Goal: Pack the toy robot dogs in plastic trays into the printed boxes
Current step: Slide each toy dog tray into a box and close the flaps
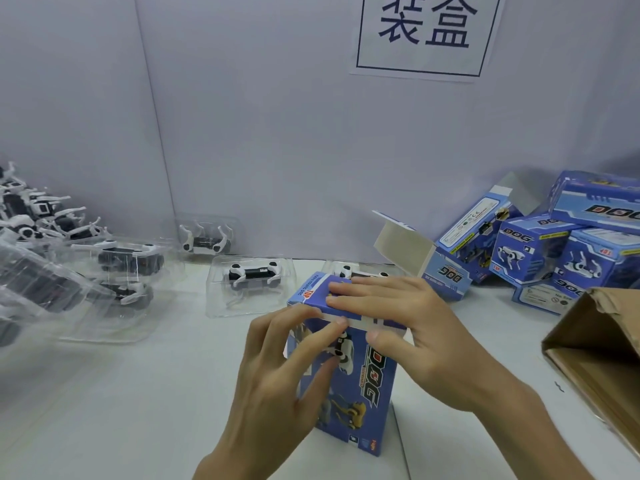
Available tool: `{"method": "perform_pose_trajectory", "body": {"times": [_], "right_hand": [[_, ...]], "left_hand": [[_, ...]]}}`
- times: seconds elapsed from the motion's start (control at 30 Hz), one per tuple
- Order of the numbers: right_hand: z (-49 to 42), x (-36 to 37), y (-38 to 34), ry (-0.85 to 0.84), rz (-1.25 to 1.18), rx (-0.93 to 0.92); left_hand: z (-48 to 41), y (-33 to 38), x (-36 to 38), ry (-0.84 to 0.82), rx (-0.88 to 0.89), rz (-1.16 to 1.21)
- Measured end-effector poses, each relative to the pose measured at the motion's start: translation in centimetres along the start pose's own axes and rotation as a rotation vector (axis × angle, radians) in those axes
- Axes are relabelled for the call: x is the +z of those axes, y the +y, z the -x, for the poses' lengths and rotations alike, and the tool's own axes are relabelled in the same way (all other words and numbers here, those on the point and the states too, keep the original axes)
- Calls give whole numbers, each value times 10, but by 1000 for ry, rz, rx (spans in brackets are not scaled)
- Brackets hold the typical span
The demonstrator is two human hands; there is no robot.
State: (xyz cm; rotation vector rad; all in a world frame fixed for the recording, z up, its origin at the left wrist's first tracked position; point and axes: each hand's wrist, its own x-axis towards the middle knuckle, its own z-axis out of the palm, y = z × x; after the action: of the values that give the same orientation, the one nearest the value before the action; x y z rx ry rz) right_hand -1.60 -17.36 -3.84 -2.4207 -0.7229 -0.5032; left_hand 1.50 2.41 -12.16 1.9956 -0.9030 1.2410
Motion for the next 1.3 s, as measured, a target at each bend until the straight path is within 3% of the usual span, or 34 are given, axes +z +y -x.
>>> {"method": "perform_pose_trajectory", "body": {"times": [0.07, 0.2, 0.4, 0.6, 1.1, 1.2, 1.3], "right_hand": [[1, -3, -2, -39, 30, 5], [-1, -9, -1, -126, -231, 47], [14, 2, 6, 134, -585, 43], [13, 9, 12, 242, -473, 18], [19, 38, -4, 511, -604, 152], [19, 38, -3, 484, -575, 141], [22, 34, 2, 307, -505, 109]], "left_hand": [[1, -1, -1, 19, -8, 27], [-5, 3, -4, 7, -44, 76], [-22, 21, 3, 34, -34, 99], [-21, 18, 6, -11, -23, 231], [-23, 28, 16, 2, -62, 296], [-26, 26, 14, -10, -61, 305], [-32, 13, 9, -51, -47, 295]]}}
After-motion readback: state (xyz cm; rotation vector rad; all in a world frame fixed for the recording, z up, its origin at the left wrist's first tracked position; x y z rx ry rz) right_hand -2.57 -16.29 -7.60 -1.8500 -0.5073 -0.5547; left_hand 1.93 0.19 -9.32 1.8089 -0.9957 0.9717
